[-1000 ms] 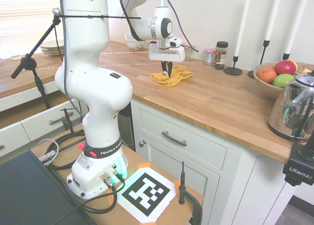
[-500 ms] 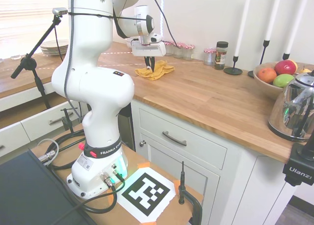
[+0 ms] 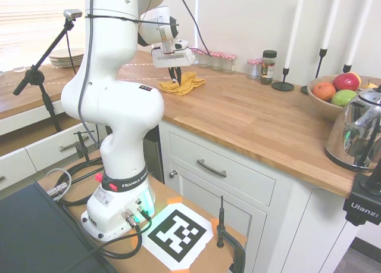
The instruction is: Wipe the counter
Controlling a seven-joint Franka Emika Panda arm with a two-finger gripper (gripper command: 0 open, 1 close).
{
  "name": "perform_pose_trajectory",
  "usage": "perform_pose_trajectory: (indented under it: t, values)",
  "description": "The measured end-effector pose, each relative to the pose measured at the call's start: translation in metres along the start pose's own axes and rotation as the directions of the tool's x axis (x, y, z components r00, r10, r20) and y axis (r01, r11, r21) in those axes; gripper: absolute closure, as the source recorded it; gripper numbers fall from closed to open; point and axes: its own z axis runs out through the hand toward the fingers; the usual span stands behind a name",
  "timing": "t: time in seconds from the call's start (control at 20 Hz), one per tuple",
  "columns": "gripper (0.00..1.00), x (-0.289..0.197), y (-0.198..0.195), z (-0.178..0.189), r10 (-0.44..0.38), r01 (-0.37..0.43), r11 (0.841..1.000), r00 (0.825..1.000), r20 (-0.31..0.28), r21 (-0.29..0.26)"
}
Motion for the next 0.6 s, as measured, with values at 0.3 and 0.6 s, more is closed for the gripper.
perform_pose_trajectory:
  t: [0.3,0.6]
  values:
    - [0.00,-0.0081,-0.0081,-0.0022,-0.014,0.013,1.000,1.000,-0.003,-0.015]
    - [0.00,-0.0049,-0.0060,-0.0019,-0.001,0.001,1.000,1.000,0.005,-0.016]
